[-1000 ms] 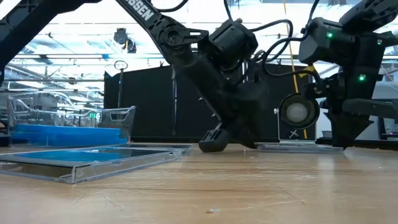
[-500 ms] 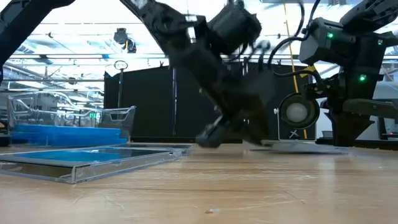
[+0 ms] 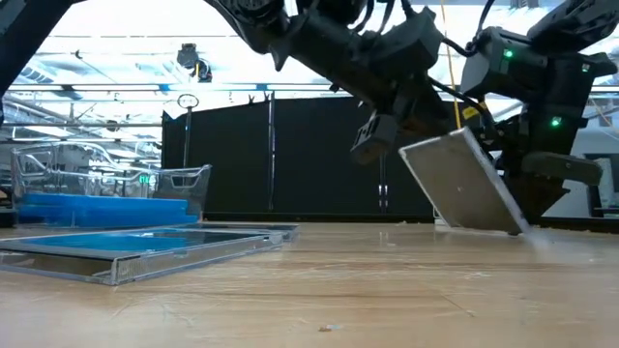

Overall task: Pick & place jewel cases by type
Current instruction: Put the top black CD case into the bottom transparent bin

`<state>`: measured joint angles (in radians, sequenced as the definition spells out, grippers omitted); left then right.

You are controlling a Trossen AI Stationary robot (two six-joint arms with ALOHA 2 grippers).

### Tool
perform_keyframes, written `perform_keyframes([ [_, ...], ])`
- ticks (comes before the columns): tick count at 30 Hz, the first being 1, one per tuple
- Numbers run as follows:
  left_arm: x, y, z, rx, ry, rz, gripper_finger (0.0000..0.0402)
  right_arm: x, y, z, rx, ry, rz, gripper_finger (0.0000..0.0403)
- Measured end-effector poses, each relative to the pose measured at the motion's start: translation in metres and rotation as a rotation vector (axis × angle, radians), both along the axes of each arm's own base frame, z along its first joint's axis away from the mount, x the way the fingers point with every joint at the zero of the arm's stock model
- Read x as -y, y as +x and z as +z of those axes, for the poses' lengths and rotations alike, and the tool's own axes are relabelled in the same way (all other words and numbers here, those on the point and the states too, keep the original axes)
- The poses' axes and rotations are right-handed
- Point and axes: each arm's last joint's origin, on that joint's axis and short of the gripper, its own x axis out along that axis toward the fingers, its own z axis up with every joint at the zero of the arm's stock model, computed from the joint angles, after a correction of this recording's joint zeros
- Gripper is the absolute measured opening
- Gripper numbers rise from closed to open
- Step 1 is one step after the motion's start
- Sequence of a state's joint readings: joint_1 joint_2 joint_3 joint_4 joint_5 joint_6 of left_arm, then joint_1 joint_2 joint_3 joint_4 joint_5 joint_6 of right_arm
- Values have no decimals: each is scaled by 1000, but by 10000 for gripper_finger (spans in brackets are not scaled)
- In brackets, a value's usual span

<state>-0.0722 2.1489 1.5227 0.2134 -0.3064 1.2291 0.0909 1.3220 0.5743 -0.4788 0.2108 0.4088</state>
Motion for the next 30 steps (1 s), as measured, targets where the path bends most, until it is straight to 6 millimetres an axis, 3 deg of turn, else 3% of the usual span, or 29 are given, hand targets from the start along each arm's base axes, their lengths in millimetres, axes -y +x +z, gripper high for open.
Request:
perform_keyframes([
  [15,-17,4,6,82,-53,-20,122,-2,13,-2,197,60,48,16],
  [30,-21,4,6,101,-237,-98,122,-2,14,-4,243,69,53,16],
])
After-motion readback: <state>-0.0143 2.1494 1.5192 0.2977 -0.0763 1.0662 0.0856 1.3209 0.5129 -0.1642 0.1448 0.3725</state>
